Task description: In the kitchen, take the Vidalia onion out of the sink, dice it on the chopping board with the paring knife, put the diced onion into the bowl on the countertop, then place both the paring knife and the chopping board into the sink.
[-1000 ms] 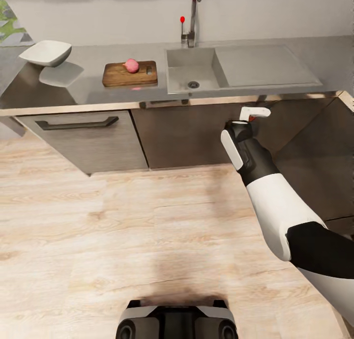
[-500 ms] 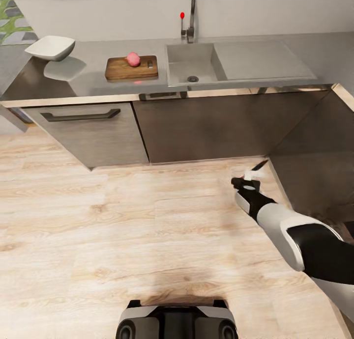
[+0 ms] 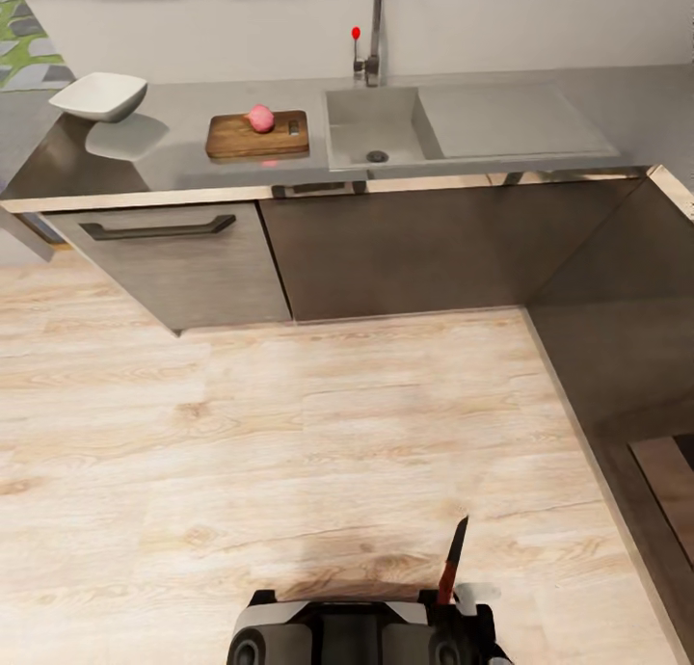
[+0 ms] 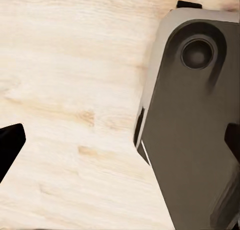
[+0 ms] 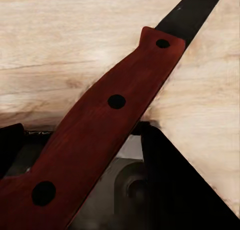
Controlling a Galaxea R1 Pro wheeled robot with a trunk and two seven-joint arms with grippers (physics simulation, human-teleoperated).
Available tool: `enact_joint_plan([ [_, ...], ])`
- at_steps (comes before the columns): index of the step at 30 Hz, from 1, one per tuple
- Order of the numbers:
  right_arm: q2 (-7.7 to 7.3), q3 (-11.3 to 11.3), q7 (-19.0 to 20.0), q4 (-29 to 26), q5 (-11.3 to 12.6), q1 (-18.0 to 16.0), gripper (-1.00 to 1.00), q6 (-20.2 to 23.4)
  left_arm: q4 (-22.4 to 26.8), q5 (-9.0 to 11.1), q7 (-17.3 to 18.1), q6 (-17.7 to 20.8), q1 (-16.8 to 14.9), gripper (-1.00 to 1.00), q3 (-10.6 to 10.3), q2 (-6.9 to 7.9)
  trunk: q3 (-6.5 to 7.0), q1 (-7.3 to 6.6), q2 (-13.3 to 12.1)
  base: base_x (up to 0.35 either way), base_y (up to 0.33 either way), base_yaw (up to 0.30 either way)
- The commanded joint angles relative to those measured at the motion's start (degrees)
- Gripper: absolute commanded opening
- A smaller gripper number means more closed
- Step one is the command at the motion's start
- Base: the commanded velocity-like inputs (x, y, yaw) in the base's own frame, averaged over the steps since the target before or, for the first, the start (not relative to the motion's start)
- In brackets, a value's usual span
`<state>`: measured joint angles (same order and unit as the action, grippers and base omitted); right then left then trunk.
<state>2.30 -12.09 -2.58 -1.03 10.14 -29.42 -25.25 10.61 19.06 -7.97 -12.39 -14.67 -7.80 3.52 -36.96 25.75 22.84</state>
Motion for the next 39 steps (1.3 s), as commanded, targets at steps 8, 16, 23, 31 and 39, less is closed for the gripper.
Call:
enact_joint_plan([
  [8,0.27,-0.5,0.0,0.1,0.3,1.2,-1.0,-0.5,0.0,0.4,-0.3,-0.2,0.0,1.0,1.5,1.08,0.63,0.03,0.1,0.0,0.0,-0.019],
  [16,-0.05,-0.4,-0.1,0.1,0.3,1.2,-1.0,-1.2,-0.6,0.4,-0.3,-0.2,0.0,1.0,1.6,1.08,1.35,0.03,0.1,0.0,0.0,-0.001],
  [23,-0.1,-0.4,-0.1,0.1,0.3,1.2,-1.0,-1.3,-0.7,0.4,-0.3,-0.2,0.0,1.0,1.6,0.98,1.98,0.03,0.1,0.0,0.0,0.0],
  [31,-0.11,-0.4,-0.1,0.1,0.3,1.2,-1.0,-1.3,-0.7,0.4,-0.3,-0.2,0.0,1.0,1.6,0.96,2.71,0.03,0.1,0.0,0.0,0.0],
  [39,-0.1,-0.4,-0.1,0.1,0.3,1.2,-1.0,-1.3,-0.8,0.4,-0.2,-0.2,0.0,1.0,1.6,0.96,3.43,0.03,0.1,0.0,0.0,0.0],
])
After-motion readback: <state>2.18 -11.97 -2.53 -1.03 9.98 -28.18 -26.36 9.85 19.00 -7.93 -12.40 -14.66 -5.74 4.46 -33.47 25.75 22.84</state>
